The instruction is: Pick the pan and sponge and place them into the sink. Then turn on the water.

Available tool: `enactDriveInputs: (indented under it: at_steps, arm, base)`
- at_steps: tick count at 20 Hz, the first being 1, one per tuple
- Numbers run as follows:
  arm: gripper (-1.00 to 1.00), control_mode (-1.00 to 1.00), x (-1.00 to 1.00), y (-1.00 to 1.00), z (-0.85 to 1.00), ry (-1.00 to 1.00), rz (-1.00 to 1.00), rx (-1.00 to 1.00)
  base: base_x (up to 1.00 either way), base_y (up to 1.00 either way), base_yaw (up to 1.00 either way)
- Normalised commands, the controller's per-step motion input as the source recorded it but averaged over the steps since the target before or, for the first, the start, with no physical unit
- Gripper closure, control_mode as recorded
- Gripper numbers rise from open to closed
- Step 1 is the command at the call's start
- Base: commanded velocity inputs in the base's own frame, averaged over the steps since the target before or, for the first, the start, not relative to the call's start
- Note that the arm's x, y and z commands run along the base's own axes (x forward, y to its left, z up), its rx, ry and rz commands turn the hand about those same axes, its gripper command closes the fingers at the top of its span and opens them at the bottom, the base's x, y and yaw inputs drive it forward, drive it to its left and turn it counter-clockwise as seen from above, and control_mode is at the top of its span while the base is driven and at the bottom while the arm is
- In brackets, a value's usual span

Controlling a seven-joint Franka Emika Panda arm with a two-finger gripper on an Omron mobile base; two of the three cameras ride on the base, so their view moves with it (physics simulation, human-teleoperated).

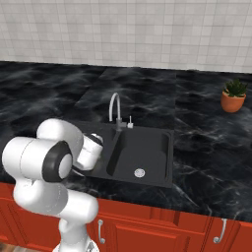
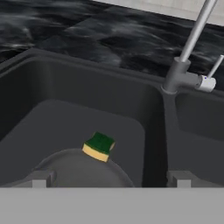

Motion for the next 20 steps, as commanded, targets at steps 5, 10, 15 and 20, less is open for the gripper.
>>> enactDriveInputs:
  at_steps: [5,10,15,20]
  arm:
    - [-1.0,-1.0,-0.02,-0.3,0.0,0.0,0.1,0.0]
    - [-1.0,-1.0,0.0,-0.32,0.08,0.0,0.07,0.0]
    - [-1.0,-1.0,0.0,-0.44,0.06,0.0,0.08,0.02]
    - [-1.0,-1.0,0.0,-0.52,0.2,-0.01,0.03,0.05]
  base:
    - [0.0,0.0,0.0]
    - [0.0,0.0,0.0]
    - [0.0,0.0,0.0]
    - [0.0,0.0,0.0]
